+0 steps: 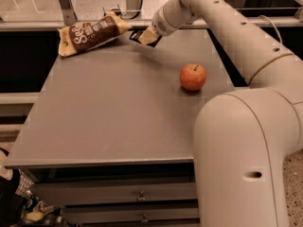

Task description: Move rxbar chocolate near brown chip bag

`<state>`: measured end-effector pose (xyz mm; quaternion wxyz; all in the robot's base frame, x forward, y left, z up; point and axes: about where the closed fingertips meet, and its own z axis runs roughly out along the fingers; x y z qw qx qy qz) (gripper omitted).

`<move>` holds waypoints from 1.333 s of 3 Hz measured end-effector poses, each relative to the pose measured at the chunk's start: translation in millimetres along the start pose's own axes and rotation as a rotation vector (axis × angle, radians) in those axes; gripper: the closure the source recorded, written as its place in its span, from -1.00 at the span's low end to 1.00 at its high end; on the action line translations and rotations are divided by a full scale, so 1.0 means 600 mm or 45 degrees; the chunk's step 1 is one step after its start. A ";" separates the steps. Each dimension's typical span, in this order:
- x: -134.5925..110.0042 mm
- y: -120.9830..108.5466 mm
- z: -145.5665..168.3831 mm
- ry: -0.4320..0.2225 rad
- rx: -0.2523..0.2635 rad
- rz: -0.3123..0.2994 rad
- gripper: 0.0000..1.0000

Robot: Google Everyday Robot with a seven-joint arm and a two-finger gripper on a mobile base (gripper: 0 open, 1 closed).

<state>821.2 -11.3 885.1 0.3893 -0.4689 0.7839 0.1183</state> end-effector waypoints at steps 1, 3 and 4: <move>0.002 0.004 0.008 0.004 -0.009 0.000 -0.12; 0.004 0.010 0.021 0.010 -0.023 0.000 -1.00; 0.004 0.010 0.021 0.010 -0.023 0.000 -1.00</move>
Offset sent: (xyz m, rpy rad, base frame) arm 0.0002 0.0023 -0.0031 -0.0005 0.0043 0.0030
